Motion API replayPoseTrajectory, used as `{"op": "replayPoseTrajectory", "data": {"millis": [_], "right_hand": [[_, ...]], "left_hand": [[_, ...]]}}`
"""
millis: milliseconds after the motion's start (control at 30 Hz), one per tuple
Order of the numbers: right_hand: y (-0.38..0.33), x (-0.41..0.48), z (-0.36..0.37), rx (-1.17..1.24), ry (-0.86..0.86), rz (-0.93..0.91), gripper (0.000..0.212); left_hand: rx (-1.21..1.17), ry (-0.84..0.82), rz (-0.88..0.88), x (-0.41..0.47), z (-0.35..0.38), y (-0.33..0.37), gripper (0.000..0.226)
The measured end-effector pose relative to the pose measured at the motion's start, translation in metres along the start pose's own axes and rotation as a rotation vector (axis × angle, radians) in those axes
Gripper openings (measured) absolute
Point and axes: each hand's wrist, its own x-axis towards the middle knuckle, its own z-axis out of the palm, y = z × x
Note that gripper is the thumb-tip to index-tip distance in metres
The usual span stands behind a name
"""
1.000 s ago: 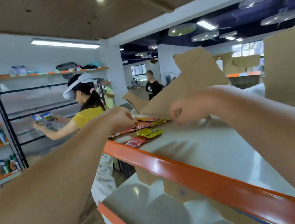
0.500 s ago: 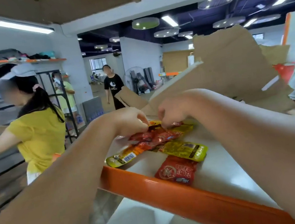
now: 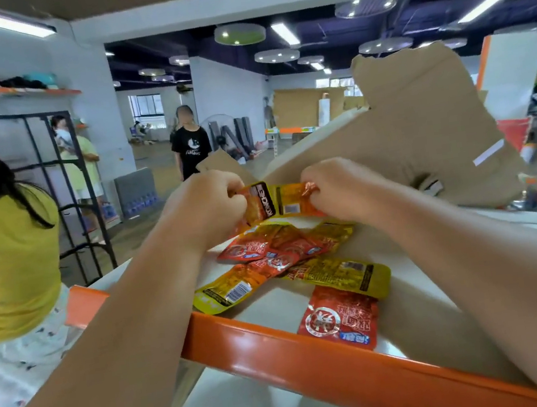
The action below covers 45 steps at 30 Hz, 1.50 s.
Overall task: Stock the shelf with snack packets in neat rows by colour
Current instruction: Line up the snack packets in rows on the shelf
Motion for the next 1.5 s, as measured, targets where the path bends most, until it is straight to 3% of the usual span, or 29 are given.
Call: {"op": "replayPoseTrajectory", "data": {"millis": [133,233,300,367,400,467,600,667,733,867,1033,1167,1367,1500], "right_hand": [[0.011,-0.011,-0.028,0.051,0.052,0.045,0.026],[0.016,-0.021,-0.034,0.050,-0.117,-0.056,0.042],[0.012,-0.025,-0.031,0.039,-0.237,-0.118,0.051],[0.007,-0.027,-0.031,-0.032,-0.257,-0.118,0.057],[0.005,-0.027,-0.033,-0.038,-0.232,-0.115,0.051],[0.002,-0.028,-0.036,-0.061,-0.194,-0.072,0.016],[-0.002,-0.035,-0.043,-0.266,-0.500,0.069,0.063],[-0.008,-0.040,-0.042,-0.291,-0.617,0.093,0.063],[-0.006,-0.041,-0.039,-0.275,-0.634,0.095,0.049],[0.008,-0.034,-0.041,-0.017,-0.525,0.135,0.030],[0.024,-0.035,-0.052,-0.118,-0.375,0.192,0.030],[0.044,-0.033,-0.038,-0.309,-0.437,0.276,0.021],[0.049,-0.040,-0.037,-0.017,-0.613,0.433,0.060],[0.044,-0.042,-0.039,-0.077,-0.679,0.412,0.061]], "left_hand": [[-0.083,0.118,0.061,-0.004,-0.002,0.004,0.029],[0.016,-0.197,0.135,-0.006,0.002,0.010,0.039],[0.030,-0.397,0.094,-0.007,0.006,0.012,0.038],[0.083,-0.368,0.087,-0.006,0.006,0.011,0.028],[0.130,-0.307,0.075,-0.006,0.005,0.010,0.022],[0.207,-0.255,0.008,-0.005,0.003,0.006,0.021],[0.255,-0.404,-0.048,-0.003,0.009,0.003,0.039],[0.223,-0.426,-0.031,-0.004,0.011,0.003,0.044],[0.164,-0.421,-0.007,-0.004,0.009,0.005,0.040],[0.089,-0.398,0.038,-0.005,0.005,0.006,0.035],[0.129,-0.465,-0.041,0.000,0.009,0.000,0.049],[0.166,-0.487,-0.078,0.002,0.012,-0.005,0.057],[0.156,-0.485,-0.078,0.004,0.012,-0.008,0.054],[0.121,-0.479,-0.079,0.004,0.012,-0.008,0.047]]}}
